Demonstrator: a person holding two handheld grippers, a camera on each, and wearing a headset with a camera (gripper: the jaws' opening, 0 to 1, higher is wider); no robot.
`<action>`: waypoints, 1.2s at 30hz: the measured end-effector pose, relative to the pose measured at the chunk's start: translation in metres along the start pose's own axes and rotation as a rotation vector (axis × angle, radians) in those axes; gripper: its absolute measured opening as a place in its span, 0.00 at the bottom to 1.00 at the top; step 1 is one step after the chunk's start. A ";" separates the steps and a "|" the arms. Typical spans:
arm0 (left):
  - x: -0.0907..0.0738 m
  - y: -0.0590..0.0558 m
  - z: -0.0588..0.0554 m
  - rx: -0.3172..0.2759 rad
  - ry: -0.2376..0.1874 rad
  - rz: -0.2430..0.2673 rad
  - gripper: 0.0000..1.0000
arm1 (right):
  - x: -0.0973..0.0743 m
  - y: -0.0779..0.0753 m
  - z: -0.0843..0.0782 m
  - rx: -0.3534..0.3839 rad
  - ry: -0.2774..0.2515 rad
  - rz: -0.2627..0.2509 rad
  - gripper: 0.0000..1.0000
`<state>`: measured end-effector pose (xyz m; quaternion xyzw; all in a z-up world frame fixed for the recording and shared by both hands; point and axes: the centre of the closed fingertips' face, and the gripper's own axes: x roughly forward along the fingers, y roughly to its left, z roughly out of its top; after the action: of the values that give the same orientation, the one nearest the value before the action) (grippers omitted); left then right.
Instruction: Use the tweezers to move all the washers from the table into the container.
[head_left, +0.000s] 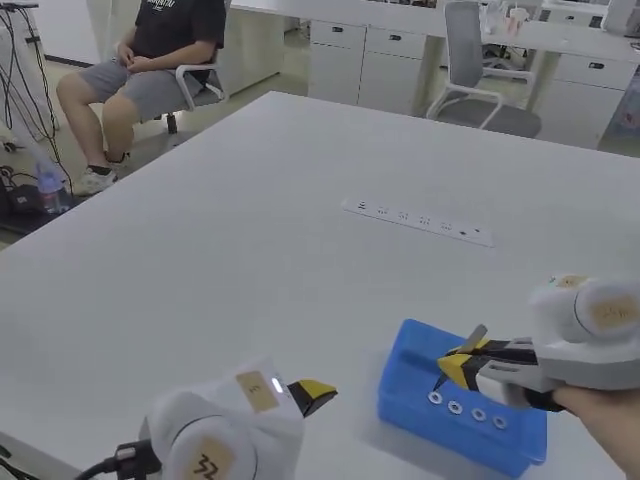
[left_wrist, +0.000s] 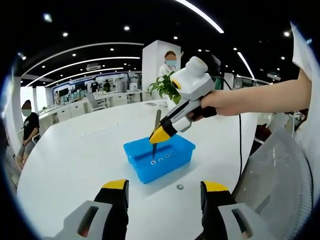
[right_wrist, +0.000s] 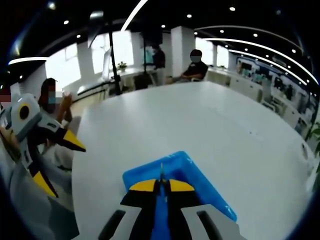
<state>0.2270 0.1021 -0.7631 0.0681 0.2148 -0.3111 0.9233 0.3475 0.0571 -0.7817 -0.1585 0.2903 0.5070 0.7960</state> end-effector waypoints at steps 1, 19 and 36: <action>0.000 0.000 0.000 0.000 0.000 0.000 0.57 | -0.002 0.001 0.001 0.004 -0.004 -0.001 0.04; 0.000 -0.001 -0.001 0.005 0.005 -0.006 0.57 | -0.026 0.024 0.009 -0.004 -0.060 0.012 0.04; 0.001 -0.002 -0.001 0.009 0.008 -0.010 0.57 | -0.029 0.053 0.000 0.004 -0.059 0.084 0.04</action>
<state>0.2257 0.1001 -0.7643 0.0722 0.2175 -0.3164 0.9205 0.2904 0.0595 -0.7613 -0.1296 0.2739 0.5439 0.7826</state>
